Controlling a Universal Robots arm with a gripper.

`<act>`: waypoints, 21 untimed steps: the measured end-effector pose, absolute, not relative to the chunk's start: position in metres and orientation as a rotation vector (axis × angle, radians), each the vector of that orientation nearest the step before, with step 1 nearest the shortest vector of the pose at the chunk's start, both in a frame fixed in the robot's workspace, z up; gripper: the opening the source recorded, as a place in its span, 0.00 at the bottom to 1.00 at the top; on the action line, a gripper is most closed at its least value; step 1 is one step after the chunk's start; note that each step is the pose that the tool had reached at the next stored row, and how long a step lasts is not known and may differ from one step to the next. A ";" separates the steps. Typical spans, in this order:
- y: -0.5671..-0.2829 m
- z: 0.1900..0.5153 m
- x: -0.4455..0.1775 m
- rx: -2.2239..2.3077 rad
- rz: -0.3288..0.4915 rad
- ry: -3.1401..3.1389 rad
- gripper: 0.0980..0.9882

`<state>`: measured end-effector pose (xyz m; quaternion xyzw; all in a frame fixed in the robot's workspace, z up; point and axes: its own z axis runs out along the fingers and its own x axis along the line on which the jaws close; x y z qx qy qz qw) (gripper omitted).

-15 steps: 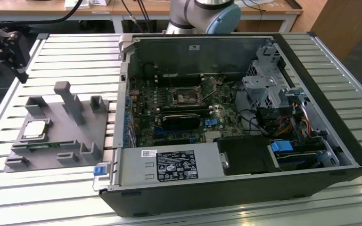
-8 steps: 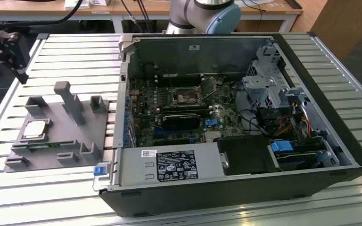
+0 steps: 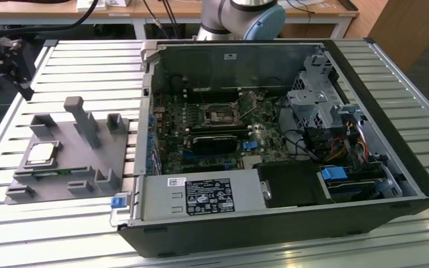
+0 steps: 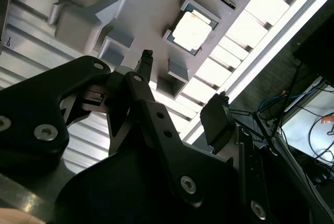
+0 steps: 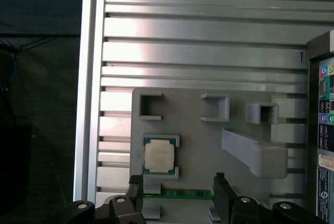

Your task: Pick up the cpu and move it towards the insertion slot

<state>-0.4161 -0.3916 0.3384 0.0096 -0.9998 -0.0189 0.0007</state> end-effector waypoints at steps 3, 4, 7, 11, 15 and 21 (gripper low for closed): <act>-0.392 0.338 -0.416 0.030 -0.059 -3.140 0.62; -0.392 0.338 -0.416 0.030 -0.059 -3.140 0.62; -0.392 0.337 -0.416 0.030 -0.059 -3.140 0.62; -0.392 0.336 -0.416 0.030 -0.059 -3.140 0.62; -0.392 0.335 -0.417 0.030 -0.059 -3.140 0.62; -0.392 0.334 -0.417 0.030 -0.059 -3.140 0.62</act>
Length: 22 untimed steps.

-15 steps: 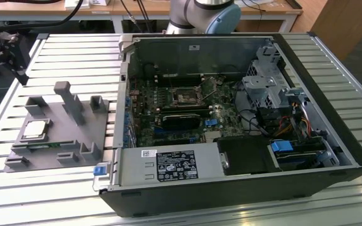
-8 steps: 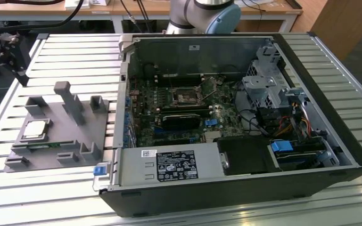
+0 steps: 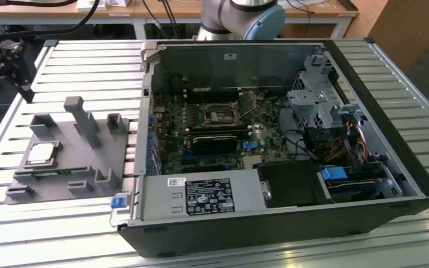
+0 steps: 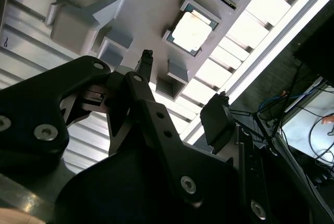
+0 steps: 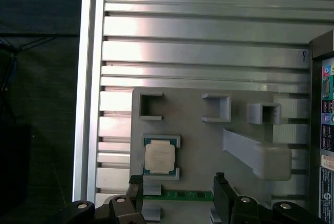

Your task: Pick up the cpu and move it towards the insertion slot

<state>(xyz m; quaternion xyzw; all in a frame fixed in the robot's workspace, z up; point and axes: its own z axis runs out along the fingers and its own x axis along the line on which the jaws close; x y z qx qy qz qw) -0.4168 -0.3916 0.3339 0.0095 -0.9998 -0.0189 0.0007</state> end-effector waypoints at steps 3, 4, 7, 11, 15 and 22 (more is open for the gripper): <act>-0.392 0.333 -0.417 0.030 -0.059 -3.140 0.62; -0.392 0.333 -0.417 0.030 -0.059 -3.140 0.62; -0.392 0.333 -0.417 0.030 -0.059 -3.140 0.62; -0.392 0.332 -0.417 0.030 -0.059 -3.140 0.62; -0.392 0.330 -0.417 0.030 -0.059 -3.140 0.62; -0.392 0.328 -0.418 0.030 -0.059 -3.140 0.62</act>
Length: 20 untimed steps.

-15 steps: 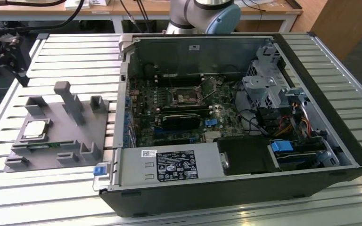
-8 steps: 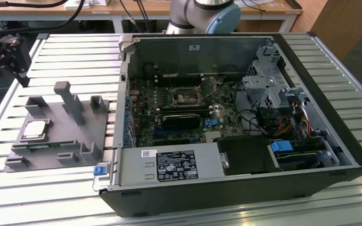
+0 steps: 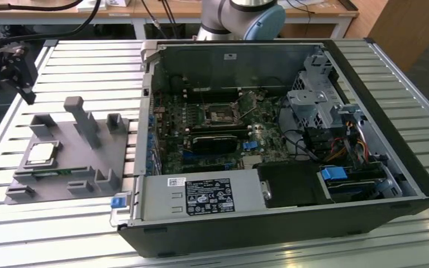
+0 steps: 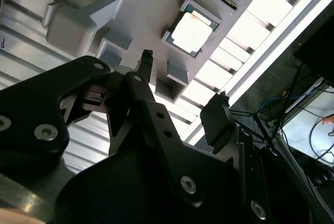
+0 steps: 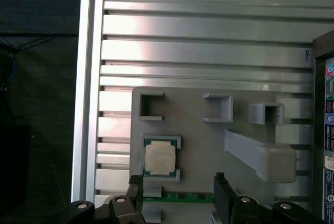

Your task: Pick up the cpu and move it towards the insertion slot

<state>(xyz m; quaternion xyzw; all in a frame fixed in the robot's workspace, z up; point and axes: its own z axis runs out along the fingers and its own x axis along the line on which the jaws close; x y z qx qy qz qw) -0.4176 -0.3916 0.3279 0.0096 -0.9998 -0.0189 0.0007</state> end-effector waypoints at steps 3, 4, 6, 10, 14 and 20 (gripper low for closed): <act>-0.392 0.327 -0.418 0.030 -0.059 -3.140 0.62; -0.392 0.326 -0.418 0.030 -0.059 -3.140 0.62; -0.392 0.325 -0.418 0.030 -0.059 -3.140 0.62; -0.392 0.323 -0.418 0.030 -0.059 -3.140 0.62; -0.392 0.321 -0.419 0.030 -0.059 -3.140 0.62; -0.392 0.318 -0.419 0.030 -0.059 -3.140 0.62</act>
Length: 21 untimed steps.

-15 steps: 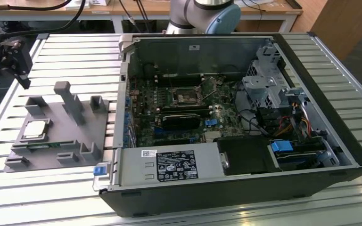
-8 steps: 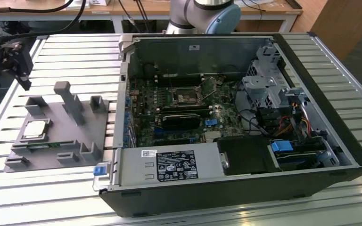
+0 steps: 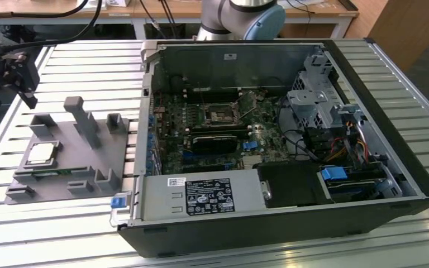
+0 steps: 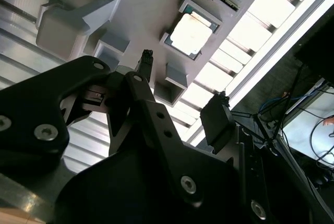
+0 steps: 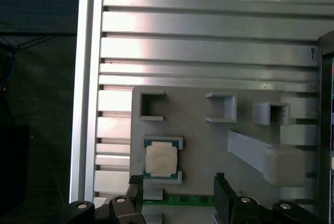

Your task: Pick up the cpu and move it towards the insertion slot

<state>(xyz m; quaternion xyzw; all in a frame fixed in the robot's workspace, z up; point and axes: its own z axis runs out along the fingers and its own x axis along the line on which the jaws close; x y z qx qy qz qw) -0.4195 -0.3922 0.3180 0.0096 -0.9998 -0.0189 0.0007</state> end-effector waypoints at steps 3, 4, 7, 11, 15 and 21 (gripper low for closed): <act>-0.392 0.317 -0.420 0.032 -0.059 -3.140 0.62; -0.393 0.316 -0.420 0.033 -0.059 -3.140 0.62; -0.393 0.315 -0.420 0.035 -0.059 -3.139 0.62; -0.393 0.313 -0.421 0.036 -0.059 -3.140 0.62; -0.393 0.312 -0.422 0.037 -0.059 -3.140 0.62; -0.393 0.310 -0.424 0.039 -0.059 -3.140 0.62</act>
